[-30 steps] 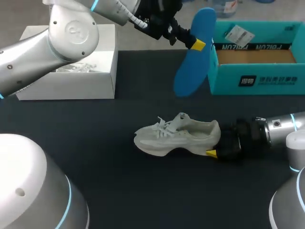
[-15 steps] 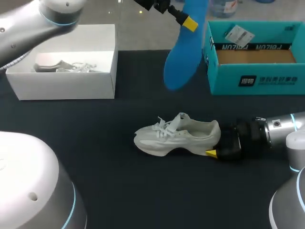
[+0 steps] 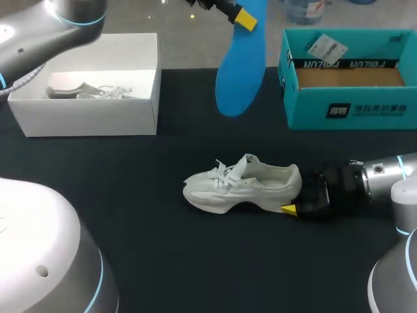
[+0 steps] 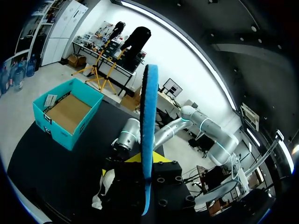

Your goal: Take the shoe out of the shoebox, open the shoe tongue, remove and reinsert the insole, then place the shoe into the shoebox

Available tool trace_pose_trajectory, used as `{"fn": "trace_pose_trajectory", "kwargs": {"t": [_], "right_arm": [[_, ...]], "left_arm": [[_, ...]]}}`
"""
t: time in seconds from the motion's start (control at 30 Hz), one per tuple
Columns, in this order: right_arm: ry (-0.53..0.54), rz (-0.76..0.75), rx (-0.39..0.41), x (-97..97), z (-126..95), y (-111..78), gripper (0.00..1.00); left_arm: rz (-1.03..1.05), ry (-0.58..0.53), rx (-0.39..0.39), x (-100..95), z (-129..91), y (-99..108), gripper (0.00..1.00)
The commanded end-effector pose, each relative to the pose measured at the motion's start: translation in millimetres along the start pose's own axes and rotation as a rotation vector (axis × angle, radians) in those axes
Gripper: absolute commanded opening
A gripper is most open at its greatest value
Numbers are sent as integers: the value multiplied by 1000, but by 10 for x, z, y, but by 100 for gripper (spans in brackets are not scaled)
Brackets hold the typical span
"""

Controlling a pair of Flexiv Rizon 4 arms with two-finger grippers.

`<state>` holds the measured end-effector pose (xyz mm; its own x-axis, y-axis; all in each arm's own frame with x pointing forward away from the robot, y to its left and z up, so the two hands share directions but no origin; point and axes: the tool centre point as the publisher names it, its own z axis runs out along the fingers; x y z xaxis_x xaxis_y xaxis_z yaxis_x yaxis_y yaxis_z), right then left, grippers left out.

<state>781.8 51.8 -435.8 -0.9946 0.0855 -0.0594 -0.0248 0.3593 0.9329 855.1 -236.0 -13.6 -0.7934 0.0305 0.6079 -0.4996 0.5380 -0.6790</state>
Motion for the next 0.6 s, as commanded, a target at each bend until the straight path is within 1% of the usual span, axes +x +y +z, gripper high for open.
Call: {"fn": "trace_pose_trajectory", "kwargs": {"t": [0.03, 0.1, 0.17, 0.23, 0.27, 0.3, 0.43, 0.5, 0.6], "right_arm": [[0, 0, 4, 13, 55, -65, 0], [0, 0, 4, 13, 55, -65, 0], [0, 0, 4, 13, 55, -65, 0], [0, 0, 4, 13, 55, -65, 0], [0, 0, 4, 13, 55, -65, 38], [0, 0, 4, 13, 55, -65, 100], [0, 0, 4, 13, 55, -65, 100], [-23, -13, -2, 14, -33, -18, 100], [-36, -20, 11, 32, -166, 39, 100]], "left_arm": [[-2, 12, 2, -65, -46, -12, 0], [-1, 0, 3, -64, -63, -10, 0], [-6, 18, -12, -56, -67, 17, 0], [-3, 12, -7, -50, -71, 32, 0], [-3, 12, -7, -50, -71, 32, 0], [-3, 12, -7, -50, -71, 32, 0], [-3, 12, -7, -50, -71, 32, 0], [-3, 12, -7, -50, -71, 32, 0], [-3, 12, -7, -50, -71, 32, 0]]}}
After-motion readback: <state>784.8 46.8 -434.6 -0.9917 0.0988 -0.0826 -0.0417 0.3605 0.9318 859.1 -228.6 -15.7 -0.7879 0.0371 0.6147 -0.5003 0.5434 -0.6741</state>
